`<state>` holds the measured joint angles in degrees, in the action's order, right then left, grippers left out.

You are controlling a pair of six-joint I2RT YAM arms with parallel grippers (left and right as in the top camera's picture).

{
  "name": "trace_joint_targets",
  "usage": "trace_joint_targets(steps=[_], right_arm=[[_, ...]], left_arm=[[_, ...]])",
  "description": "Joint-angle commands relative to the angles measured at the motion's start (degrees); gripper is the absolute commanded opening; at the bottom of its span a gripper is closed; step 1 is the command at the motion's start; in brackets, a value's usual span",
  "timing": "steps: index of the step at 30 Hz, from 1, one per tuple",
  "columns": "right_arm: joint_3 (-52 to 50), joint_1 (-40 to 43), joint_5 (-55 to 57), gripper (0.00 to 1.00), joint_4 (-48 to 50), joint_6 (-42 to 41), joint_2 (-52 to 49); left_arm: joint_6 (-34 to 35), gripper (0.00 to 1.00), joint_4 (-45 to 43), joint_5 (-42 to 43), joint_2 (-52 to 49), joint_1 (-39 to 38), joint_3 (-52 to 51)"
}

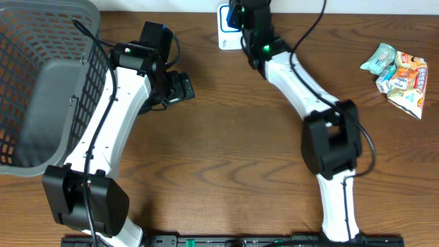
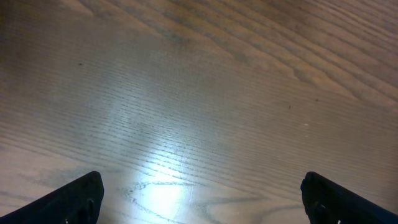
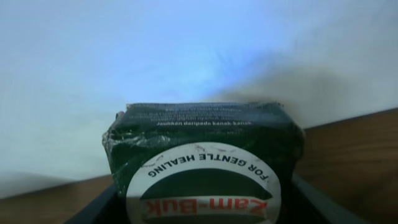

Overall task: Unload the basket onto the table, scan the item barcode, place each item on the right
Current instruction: 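Hold the Zam-Buk tin in front of the white scanner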

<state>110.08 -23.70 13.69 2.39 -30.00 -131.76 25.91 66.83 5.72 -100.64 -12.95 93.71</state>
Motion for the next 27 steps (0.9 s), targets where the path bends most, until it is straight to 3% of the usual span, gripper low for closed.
trace_joint_targets(steps=[1, 13, 27], right_arm=[[0.61, -0.02, 3.17, 0.52, 3.96, 3.13, -3.85], [0.83, -0.96, 3.15, 0.51, 15.32, 4.37, -10.67], [1.2, -1.2, 3.37, 0.53, 12.52, 4.37, -10.56]], left_arm=[[0.72, 1.0, 0.15, -0.15, -0.22, 0.11, -0.28], [0.72, 1.0, 0.15, -0.17, -0.22, 0.11, -0.28], [0.72, 1.0, 0.15, -0.15, -0.22, 0.11, -0.28]])
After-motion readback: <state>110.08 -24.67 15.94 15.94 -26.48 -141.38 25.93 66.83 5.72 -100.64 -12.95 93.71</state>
